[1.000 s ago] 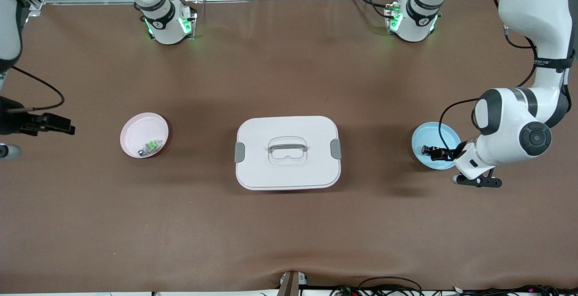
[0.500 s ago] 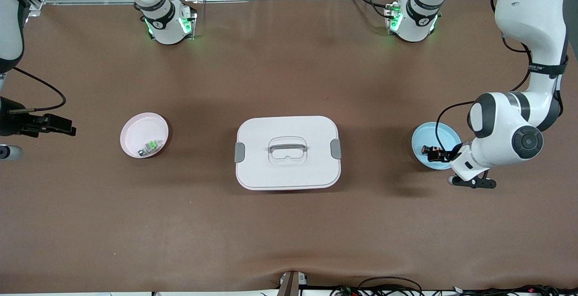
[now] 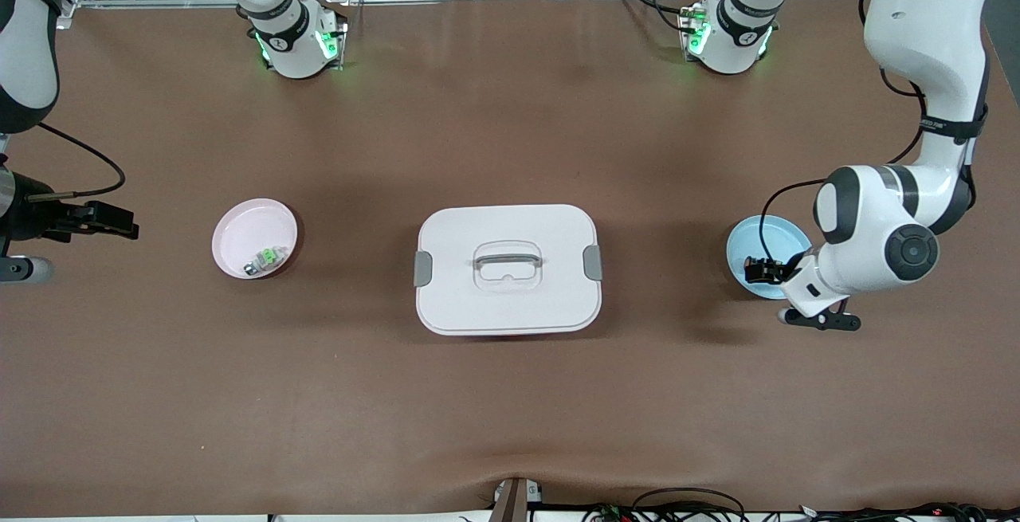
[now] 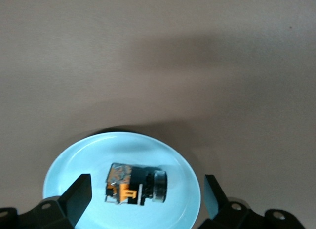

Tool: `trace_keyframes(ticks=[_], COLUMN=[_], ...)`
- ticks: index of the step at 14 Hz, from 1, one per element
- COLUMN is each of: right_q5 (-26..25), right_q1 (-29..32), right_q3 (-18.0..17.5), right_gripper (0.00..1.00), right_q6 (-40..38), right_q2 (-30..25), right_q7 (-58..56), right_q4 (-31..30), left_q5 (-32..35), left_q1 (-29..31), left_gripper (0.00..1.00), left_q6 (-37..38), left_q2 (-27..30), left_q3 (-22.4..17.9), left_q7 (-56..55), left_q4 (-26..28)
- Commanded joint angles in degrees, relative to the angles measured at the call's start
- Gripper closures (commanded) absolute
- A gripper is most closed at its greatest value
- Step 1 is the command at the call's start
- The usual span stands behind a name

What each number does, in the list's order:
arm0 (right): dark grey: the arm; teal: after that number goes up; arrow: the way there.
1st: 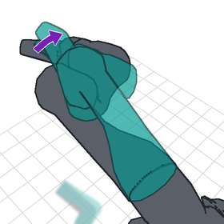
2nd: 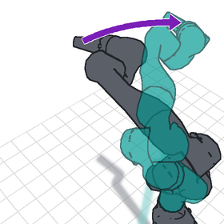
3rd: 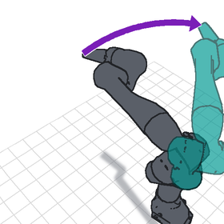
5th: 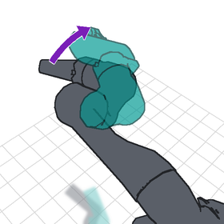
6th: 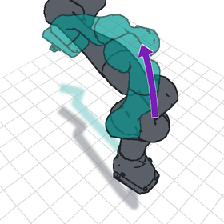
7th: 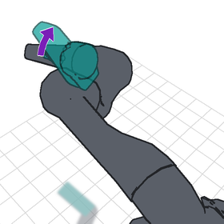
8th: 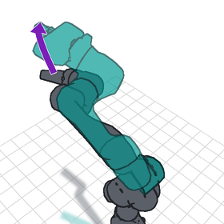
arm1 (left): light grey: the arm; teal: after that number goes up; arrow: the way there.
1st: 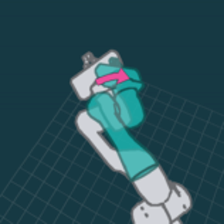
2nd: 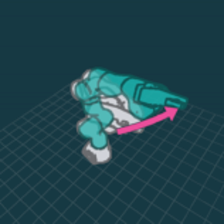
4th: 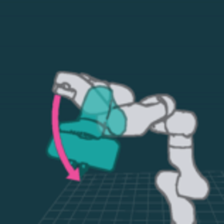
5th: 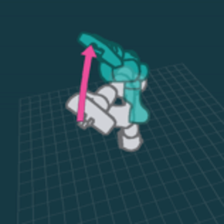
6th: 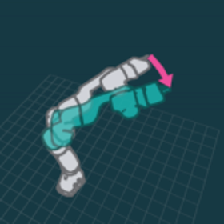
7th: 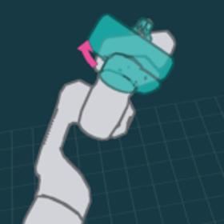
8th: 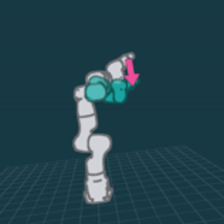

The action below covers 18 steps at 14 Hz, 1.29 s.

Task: Transfer orange switch to right arm and place
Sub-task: 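Close the left gripper on the orange switch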

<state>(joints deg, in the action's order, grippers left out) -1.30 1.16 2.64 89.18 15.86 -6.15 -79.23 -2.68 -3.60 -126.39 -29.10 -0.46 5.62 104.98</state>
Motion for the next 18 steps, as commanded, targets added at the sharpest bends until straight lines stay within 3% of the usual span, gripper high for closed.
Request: trace_keyframes(ticks=[1, 4, 7, 10, 18], right_q5=[-0.1, 0.1, 0.2, 3.6, 3.7], right_q1=[0.3, 0.4, 0.4, 0.7, 0.9], right_q3=[-0.3, -0.3, -0.3, -0.2, -0.2], right_gripper=[0.00, 0.00, 0.00, 0.00, 0.00], right_q6=[0.1, 0.2, 0.1, -0.6, -0.6], right_q2=[-0.2, -0.2, -0.2, -0.2, -0.3], right_q7=[1.8, 1.9, 2.1, 5.0, 5.1], right_q4=[-0.4, -0.4, -0.4, -0.7, -1.5], left_q5=[0.6, 4.2, 4.2, 4.3, 4.3], left_q1=[-0.8, -0.4, 0.1, 1.2, 1.8], left_gripper=[0.00, 0.00, 0.00, 0.00, 0.00], left_q6=[-2.8, -2.9, -2.9, -3.7, -9.4], left_q2=[2.7, 3.1, 3.7, 4.1, 4.3], left_q3=[-0.2, -0.2, -0.2, 0.1, 0.3], left_q7=[1.1, 1.7, 4.1, 4.3, 4.3], left_q4=[4.3, 5.3, 6.2, 7.6, 13.7])
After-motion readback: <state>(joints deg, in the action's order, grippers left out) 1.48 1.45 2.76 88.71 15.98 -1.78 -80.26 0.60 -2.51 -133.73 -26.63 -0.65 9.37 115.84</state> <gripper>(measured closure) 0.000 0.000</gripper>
